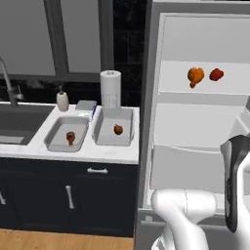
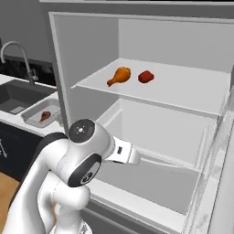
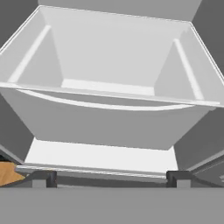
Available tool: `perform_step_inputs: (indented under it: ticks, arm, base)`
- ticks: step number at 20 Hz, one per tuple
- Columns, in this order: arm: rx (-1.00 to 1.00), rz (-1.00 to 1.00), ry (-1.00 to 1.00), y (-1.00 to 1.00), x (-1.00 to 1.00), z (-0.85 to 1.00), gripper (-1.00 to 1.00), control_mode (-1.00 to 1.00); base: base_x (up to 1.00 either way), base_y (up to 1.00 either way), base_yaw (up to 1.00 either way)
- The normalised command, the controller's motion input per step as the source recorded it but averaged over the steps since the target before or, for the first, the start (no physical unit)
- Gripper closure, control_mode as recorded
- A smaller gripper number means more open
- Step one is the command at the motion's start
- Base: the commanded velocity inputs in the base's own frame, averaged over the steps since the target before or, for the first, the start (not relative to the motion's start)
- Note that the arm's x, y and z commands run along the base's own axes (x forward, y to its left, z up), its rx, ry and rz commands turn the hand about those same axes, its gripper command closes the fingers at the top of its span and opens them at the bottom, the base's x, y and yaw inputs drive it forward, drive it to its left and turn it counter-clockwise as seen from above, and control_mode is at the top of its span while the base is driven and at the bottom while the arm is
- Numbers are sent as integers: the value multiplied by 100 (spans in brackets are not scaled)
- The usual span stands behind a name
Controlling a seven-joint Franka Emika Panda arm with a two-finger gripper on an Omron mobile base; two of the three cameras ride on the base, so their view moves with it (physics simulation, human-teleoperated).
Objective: Place one bell pepper and one chicken drumstick in each tupperware on the nearby counter, to pack two identical lunches.
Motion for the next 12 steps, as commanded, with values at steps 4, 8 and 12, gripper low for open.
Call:
perform_step_inputs:
  ticks: [4,8,12]
  arm:
    - [0,0,0,0,0,0,-100,100]
    - [0,0,0,0,0,0,-100,100]
    - [0,0,0,0,0,0,-100,100]
  base:
    - [50,37,-12]
    - [19,66,-19]
    - [28,36,-16]
